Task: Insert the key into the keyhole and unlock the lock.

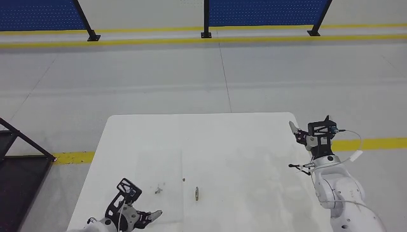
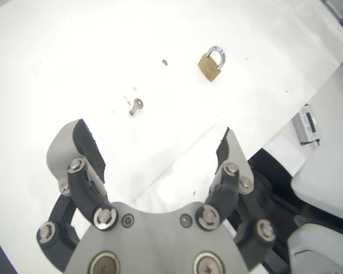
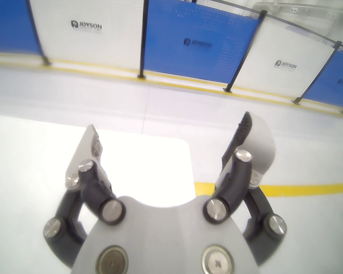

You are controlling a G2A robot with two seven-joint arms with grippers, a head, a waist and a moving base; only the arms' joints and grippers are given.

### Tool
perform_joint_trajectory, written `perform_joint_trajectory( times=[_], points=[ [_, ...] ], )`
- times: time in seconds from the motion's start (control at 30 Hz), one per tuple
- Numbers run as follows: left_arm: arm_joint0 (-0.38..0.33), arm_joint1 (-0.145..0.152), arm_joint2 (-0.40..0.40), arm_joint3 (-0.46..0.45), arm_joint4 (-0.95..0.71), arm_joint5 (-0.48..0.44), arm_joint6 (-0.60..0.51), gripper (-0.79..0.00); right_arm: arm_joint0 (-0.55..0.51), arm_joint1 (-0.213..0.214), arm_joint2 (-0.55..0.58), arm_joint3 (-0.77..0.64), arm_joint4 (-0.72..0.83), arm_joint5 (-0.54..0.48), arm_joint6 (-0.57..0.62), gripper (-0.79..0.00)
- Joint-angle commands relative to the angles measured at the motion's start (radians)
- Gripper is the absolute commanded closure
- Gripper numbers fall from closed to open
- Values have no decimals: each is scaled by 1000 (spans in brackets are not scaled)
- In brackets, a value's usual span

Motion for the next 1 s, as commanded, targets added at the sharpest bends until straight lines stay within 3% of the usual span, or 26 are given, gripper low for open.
perform_joint_trajectory(
  times=[0.0, 0.1, 0.2, 0.3, 0.33, 0.47, 0.57, 0.63, 0.87, 0.97],
  points=[
    [-51, 0, 36, 23, -32, 38, -83, -542, 0, 0, 0, 0, 0, 0, 0, -785],
    [-120, -3, 96, 64, -8, 103, -133, -533, 0, 0, 0, 0, 0, 0, 0, -785],
    [-177, -7, 145, 100, 53, 175, -149, -446, 0, 0, 0, 0, 0, 0, 0, -785],
    [-217, -11, 194, 128, 110, 236, -146, -409, 0, 0, 0, 0, 0, 0, 0, -785],
    [-227, -12, 207, 133, 135, 257, -137, -425, 0, 0, 0, 0, 0, 0, 0, -785],
    [-251, -17, 244, 149, 154, 294, -126, -422, 0, 0, 0, 0, 0, 0, 0, -785],
    [-263, -17, 250, 147, 148, 307, -131, -462, 0, 0, 0, 0, 0, 0, 0, -785],
    [-268, -17, 243, 138, 144, 315, -138, -437, 0, 0, 0, 0, 0, 0, 0, -785],
    [-265, -14, 239, 113, 153, 315, -159, -502, 0, 0, 0, 0, 0, 0, 0, -785],
    [-268, -13, 244, 116, 164, 316, -157, -459, 0, 0, 0, 0, 0, 0, 0, -785]
  ],
)
